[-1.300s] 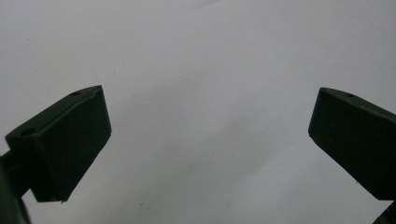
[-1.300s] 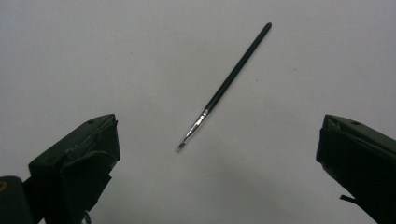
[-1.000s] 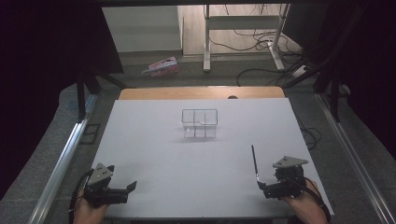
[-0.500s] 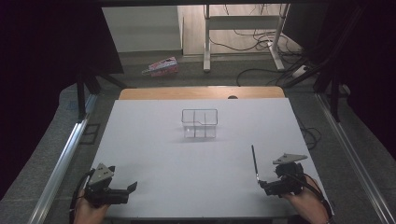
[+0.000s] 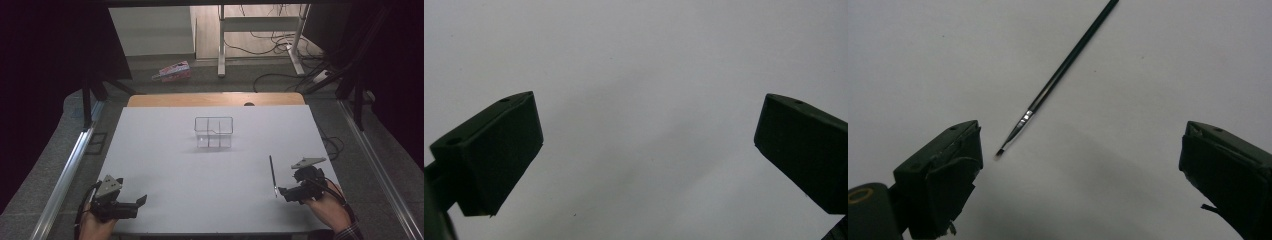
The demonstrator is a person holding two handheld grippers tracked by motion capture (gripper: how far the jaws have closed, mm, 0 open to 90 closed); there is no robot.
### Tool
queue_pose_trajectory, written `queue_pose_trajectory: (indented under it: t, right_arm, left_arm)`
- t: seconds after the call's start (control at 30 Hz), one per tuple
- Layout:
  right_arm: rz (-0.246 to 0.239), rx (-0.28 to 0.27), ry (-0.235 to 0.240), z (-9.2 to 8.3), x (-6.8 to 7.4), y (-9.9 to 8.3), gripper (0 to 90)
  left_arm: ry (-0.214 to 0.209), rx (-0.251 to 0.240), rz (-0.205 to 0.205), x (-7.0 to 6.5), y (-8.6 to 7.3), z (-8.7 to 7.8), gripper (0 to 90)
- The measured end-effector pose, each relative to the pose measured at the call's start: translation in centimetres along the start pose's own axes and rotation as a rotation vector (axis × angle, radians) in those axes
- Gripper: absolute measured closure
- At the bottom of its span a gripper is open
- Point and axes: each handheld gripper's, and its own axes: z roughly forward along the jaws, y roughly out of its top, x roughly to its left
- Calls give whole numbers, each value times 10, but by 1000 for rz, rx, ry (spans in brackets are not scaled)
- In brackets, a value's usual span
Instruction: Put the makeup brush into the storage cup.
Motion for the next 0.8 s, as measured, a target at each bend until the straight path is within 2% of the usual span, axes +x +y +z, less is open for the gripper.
queue_pose_trajectory:
  t: [0.1,0.47,0.67,0.8]
  right_arm:
    - [-21,6,-5,1,-2,1,19]
    - [-34,27,2,1,-8,10,11]
    - [-32,84,2,4,-11,19,16]
    - [-34,108,-23,8,-14,23,12]
  left_arm:
    - [0,1,1,0,0,0,0]
    - [-3,3,4,0,1,1,0]
    - [-3,5,6,-1,1,1,0]
    - [-3,6,6,-1,1,1,0]
